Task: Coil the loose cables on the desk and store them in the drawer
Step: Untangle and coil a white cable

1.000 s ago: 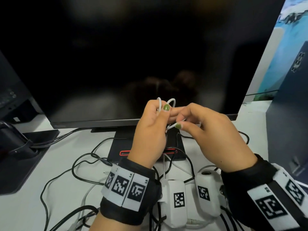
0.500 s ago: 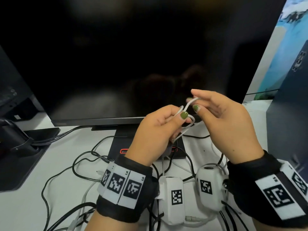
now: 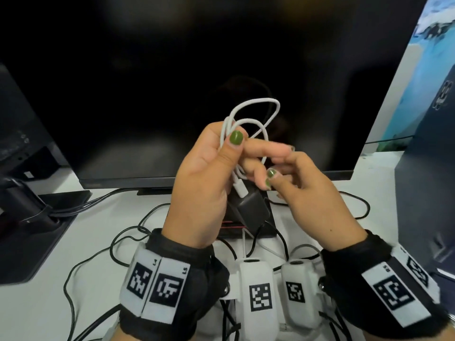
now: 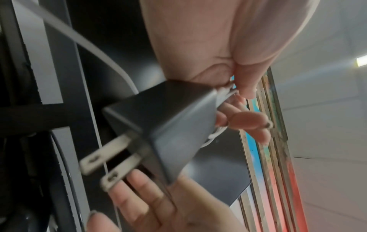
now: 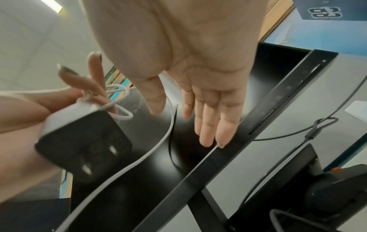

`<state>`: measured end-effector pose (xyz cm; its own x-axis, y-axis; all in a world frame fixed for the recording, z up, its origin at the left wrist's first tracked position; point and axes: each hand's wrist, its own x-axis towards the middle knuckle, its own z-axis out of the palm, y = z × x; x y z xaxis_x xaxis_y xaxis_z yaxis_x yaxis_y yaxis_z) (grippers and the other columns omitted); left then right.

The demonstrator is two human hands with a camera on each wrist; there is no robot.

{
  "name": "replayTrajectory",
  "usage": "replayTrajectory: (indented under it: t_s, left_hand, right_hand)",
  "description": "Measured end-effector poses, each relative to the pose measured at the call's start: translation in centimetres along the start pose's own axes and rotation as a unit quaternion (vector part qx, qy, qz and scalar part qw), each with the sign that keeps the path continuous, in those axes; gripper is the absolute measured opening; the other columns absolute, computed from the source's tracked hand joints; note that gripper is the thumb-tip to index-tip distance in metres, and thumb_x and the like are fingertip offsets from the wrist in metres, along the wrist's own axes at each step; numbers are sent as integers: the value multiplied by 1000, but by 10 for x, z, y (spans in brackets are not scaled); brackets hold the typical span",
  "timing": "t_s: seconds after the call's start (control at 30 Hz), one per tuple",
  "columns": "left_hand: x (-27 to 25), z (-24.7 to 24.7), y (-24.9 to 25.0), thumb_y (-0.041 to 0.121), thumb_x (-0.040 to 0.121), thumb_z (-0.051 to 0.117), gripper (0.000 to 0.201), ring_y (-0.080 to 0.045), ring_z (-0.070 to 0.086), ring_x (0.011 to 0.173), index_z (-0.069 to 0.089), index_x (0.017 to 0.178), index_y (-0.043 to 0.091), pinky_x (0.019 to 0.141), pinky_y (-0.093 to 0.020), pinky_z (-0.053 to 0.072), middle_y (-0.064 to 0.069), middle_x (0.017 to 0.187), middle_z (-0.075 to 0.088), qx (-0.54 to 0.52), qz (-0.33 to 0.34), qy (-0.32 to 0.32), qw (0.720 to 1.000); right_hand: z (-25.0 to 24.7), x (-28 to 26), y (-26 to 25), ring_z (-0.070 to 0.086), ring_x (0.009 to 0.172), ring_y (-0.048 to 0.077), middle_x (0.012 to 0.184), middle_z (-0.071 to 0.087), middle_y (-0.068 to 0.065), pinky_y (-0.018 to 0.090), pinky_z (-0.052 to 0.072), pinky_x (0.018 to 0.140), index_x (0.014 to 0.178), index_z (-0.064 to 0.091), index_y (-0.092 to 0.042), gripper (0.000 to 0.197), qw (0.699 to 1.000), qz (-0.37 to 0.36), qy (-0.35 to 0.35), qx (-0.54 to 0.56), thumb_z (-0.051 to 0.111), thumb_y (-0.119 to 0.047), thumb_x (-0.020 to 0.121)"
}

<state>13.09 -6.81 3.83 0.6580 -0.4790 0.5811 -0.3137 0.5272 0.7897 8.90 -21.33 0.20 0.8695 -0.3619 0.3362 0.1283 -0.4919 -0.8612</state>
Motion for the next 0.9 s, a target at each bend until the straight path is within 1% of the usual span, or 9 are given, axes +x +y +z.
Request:
replayTrajectory:
  t_s: [0.07,0.13,0.23,0.4,0.5,0.6,0.7,0.8,0.9]
  left_hand:
    - [0,-2,-1,23,97,39,16,-14,51,49,49,95,11,61,-24,48,-8,76,71,4,-22,-12,1000]
    - [-1,-2,-3,23,94,43,15,-13,46,45,52,93,11,54,-20,44,-6,66,66,-2,-45,-36,998]
    - [-1,1,-5,25,90,48,15,-11,45,42,57,90,13,52,-18,43,-5,62,65,-12,-57,-67,996]
    - [-3,0,-5,22,93,49,20,-11,47,38,66,86,15,47,-18,43,-5,58,66,-39,-76,-117,989]
    - [-4,1,-5,22,92,50,23,-11,42,35,69,93,9,47,-16,42,-4,53,63,-56,-81,-120,988]
    - [-4,2,-7,18,94,49,26,-10,41,35,66,99,-1,52,-16,44,-2,49,59,-75,-76,-113,988]
    - [-3,3,-6,23,95,45,30,-15,52,46,67,107,6,59,-27,51,-1,58,64,-69,-49,-74,994]
    - [0,4,-5,22,94,39,35,-14,63,62,58,120,8,81,-36,55,-2,74,69,-85,-19,-40,995]
    - [2,1,-4,22,96,35,36,-10,61,62,53,124,8,78,-30,55,1,74,67,-94,0,-5,996]
  right_hand:
    - [-2,0,0,57,105,-6,121,61,-14,25,46,95,136,40,-33,43,998,15,-22,55,50,-31,95]
    - [-3,0,-1,53,115,-7,129,58,-17,20,41,100,146,26,-36,53,994,19,-41,96,46,-28,97]
    - [-4,0,-3,57,106,-11,120,63,-17,8,47,87,145,29,-34,51,990,18,-41,131,46,-22,98]
    - [-9,0,-7,63,94,-9,106,67,-14,7,50,70,141,32,-43,46,988,18,2,156,44,-27,100]
    - [-10,1,-7,65,98,1,103,67,-8,16,54,72,140,33,-45,46,982,16,8,186,44,-25,100]
    - [-10,3,-3,67,98,13,101,66,0,34,57,81,133,43,-41,37,982,2,13,186,44,-22,101]
    - [-8,4,3,66,97,19,99,69,2,45,54,88,108,60,-24,21,985,-3,-6,173,40,-26,102]
    - [-2,4,4,68,91,18,81,68,5,35,53,85,88,57,-15,30,972,13,-35,233,34,-27,103]
    - [-2,1,-4,63,60,18,54,49,8,21,52,63,88,54,-11,37,954,9,-12,299,32,-39,98]
